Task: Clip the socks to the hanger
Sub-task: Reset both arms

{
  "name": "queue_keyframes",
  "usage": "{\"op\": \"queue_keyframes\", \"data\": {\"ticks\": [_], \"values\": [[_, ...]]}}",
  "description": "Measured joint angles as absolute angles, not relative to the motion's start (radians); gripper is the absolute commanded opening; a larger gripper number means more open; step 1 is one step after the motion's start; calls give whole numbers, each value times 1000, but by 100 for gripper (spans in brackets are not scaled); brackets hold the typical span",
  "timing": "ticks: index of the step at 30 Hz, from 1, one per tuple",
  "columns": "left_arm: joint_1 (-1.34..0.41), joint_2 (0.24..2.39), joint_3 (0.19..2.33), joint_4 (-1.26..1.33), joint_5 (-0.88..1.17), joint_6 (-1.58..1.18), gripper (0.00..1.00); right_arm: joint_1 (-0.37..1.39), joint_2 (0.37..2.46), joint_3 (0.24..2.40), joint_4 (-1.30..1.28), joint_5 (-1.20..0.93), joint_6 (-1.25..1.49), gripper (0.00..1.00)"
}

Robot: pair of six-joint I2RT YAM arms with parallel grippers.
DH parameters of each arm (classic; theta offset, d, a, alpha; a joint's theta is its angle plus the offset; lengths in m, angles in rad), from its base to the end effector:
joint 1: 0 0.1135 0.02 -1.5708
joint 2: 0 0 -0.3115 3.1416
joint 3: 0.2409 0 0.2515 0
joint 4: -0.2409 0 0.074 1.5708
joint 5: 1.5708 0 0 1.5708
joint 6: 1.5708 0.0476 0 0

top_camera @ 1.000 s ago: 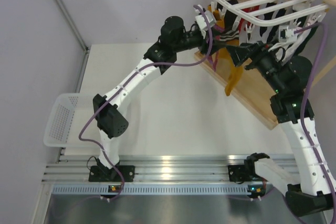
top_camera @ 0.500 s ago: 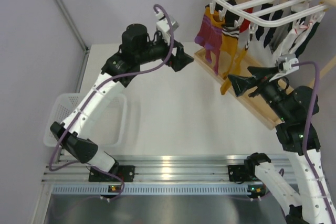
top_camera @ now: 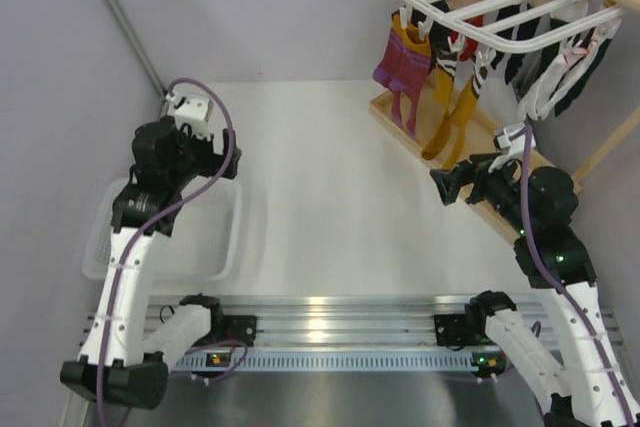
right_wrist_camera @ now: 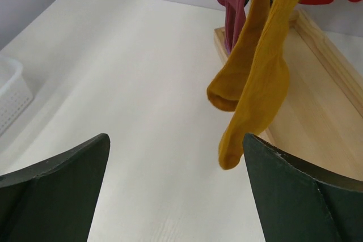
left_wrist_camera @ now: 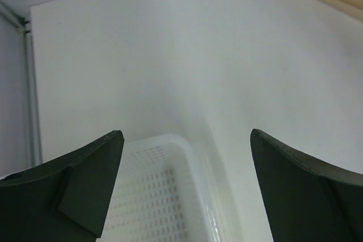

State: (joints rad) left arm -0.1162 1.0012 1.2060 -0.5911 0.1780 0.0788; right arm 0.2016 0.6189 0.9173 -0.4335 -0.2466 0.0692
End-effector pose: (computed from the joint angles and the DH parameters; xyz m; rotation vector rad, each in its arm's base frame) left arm 0.1886 -0.0305 0.4387 0.3067 1.9317 -0.1988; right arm 0.0968 0.0316 0.4072 -0.2976 1.6929 0.4113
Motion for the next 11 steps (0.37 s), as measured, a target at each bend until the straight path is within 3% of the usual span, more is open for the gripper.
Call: {"op": "queue_keyframes", "data": {"ticks": [5, 11], "values": [[-85, 839, 1087, -613, 65, 117, 98, 202, 594, 889, -451, -249, 51, 100], [-67, 823, 1025, -643, 4, 130, 98, 202, 570, 889, -454, -249, 48, 100]]}}
